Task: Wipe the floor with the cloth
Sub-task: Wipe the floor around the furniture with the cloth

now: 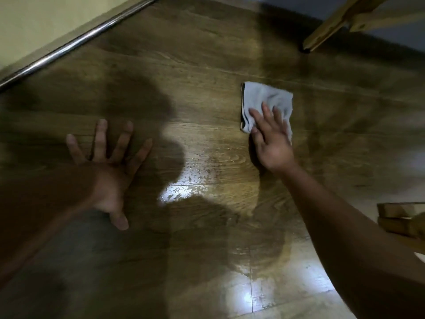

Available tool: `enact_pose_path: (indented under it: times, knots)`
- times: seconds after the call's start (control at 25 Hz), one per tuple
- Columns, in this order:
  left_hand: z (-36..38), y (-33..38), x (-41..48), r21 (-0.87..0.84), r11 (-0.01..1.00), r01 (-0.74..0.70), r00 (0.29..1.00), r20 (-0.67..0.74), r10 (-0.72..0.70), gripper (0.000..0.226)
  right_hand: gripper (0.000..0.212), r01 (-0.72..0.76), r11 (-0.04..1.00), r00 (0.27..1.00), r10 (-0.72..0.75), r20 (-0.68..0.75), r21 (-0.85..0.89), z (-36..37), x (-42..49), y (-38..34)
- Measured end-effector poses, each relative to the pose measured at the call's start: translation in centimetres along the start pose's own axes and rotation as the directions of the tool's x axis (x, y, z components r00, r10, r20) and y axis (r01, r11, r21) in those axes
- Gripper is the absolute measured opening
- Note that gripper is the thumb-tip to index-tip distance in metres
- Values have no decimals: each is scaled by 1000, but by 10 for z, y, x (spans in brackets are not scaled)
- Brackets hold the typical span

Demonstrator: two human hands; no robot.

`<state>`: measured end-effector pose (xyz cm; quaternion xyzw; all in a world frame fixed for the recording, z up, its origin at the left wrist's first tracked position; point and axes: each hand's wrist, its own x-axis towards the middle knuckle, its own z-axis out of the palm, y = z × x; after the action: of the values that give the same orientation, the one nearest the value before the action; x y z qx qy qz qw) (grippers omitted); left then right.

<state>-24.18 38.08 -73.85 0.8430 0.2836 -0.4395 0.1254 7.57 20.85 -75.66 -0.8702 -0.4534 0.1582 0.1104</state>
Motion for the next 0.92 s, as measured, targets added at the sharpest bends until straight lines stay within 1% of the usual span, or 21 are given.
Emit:
enact_pose_path:
  times: [0.16, 0.28, 0.36, 0.52, 0.68, 0.8, 0.92]
  knots:
    - [1, 0, 2, 1, 1000, -10, 1000, -6, 10, 182, 46, 20, 1000, 1000, -20, 0, 1, 13, -54, 4]
    - [-2, 2, 0, -6, 1000, 10, 1000, 29, -9, 181, 48, 38, 999, 999, -38, -1, -8, 19, -105, 4]
    - [-6, 2, 0, -11, 1000, 10, 998, 67, -9, 180, 49, 12, 999, 1000, -12, 15, -31, 26, -145, -2]
    - [-16, 4, -4, -8, 1000, 13, 991, 134, -12, 174, 55, -86, 991, 996, 88, 17, -103, 49, -207, -20]
    - [-22, 7, -8, 12, 1000, 17, 985, 169, -19, 171, 55, -149, 982, 988, 153, 23, -114, 50, -192, -27]
    - [-21, 7, -7, 13, 1000, 27, 984, 174, -29, 173, 53, -85, 987, 995, 91, 34, -136, 40, -158, -30]
    - [-21, 9, -9, 18, 999, 41, 984, 172, -43, 175, 54, -92, 989, 995, 95, 24, -115, 35, -109, -40]
